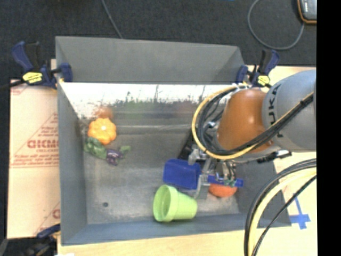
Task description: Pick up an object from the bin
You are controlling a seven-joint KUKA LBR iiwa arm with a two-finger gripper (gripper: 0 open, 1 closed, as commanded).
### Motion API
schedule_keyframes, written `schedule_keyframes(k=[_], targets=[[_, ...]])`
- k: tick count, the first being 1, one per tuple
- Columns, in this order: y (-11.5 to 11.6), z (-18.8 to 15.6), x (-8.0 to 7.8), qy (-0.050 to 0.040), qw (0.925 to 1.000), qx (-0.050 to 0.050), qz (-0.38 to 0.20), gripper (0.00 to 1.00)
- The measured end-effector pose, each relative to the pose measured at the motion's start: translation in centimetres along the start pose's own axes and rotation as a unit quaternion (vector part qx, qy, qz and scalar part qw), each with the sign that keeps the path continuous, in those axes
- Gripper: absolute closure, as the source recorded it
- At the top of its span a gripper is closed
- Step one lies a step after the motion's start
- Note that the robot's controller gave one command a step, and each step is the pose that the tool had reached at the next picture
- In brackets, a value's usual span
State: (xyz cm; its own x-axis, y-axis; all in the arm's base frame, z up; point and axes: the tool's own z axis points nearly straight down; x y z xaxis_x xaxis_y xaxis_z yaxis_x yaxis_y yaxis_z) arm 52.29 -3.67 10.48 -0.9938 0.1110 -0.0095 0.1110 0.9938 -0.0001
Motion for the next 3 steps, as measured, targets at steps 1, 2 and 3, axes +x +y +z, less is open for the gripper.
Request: schedule_keyframes(k=[1, 2, 3], targets=[[-0.7, 2.6, -4.9, -0.0059, 0.9997, 0.001, -0.024, 1.00], [-0.7, 2.6, -4.9, -0.0059, 0.9997, 0.001, -0.025, 1.00], [0.4, -5.3, -4.9, -0.0031, 0.9999, 0.001, -0.015, 1.00]])
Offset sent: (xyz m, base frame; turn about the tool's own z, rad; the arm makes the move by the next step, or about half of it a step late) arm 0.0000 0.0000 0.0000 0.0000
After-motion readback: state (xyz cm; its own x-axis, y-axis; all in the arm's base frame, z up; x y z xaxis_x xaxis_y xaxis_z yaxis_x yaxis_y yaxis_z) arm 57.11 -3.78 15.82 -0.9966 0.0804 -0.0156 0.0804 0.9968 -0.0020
